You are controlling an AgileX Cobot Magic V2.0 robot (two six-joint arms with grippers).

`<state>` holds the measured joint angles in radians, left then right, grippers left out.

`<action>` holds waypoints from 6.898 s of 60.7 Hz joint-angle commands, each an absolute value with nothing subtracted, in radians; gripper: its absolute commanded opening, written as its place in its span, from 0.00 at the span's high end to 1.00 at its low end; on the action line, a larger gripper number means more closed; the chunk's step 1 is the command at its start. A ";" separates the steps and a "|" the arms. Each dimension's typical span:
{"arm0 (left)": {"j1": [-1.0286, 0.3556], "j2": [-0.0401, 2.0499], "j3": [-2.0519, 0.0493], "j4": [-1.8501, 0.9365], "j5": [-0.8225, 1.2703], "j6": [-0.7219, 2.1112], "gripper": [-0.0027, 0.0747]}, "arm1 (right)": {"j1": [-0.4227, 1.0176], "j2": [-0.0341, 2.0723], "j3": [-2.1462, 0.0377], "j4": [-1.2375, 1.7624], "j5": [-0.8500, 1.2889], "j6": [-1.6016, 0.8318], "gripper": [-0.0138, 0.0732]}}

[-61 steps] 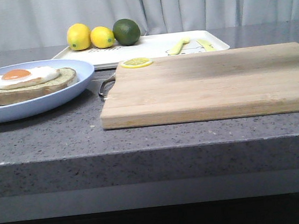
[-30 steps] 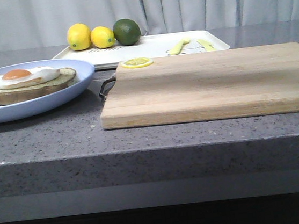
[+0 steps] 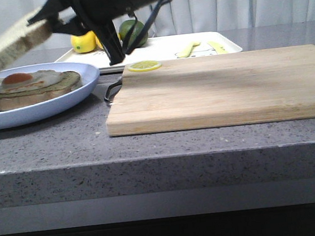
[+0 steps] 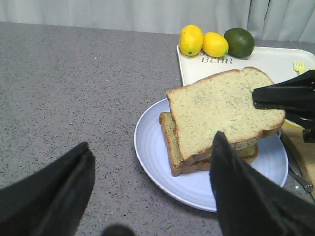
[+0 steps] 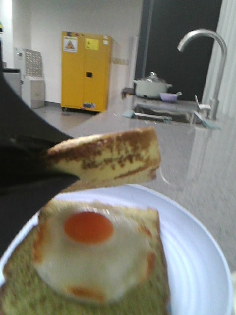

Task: Place bread and move sandwich to tray
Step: 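Carry the bread over the plate and lay it on the egg toast, then open the right gripper and withdraw it from the sandwich, then move the left gripper to the blue plate rim and grip it, then lift the plate with the left gripper and set it on the tray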

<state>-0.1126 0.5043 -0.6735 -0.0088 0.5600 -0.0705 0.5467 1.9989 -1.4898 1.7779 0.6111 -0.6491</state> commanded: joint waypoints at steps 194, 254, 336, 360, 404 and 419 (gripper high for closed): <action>-0.111 0.880 -0.998 0.074 0.962 -0.053 0.33 | 0.434 0.636 -0.836 0.325 0.591 -0.226 0.31; 0.191 1.542 -1.197 -0.611 0.825 0.326 0.33 | 0.434 0.636 -0.836 0.325 0.591 -0.226 0.31; 0.171 1.650 -1.378 -0.871 0.988 0.426 0.99 | 0.434 0.636 -0.836 0.325 0.591 -0.226 0.31; 0.012 1.766 -1.629 -0.915 0.873 0.287 0.99 | 0.434 0.636 -0.836 0.325 0.591 -0.226 0.31; -0.028 2.169 -2.118 -0.795 0.906 0.000 0.99 | 0.434 0.636 -0.836 0.325 0.591 -0.226 0.31; -0.028 2.169 -2.118 -0.797 0.906 0.000 0.63 | 0.434 0.636 -0.836 0.325 0.591 -0.226 0.31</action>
<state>-0.0188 2.2456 -2.0815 -0.7309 0.9396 0.0091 0.4379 0.6375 -0.8098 0.3103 0.6678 -0.2149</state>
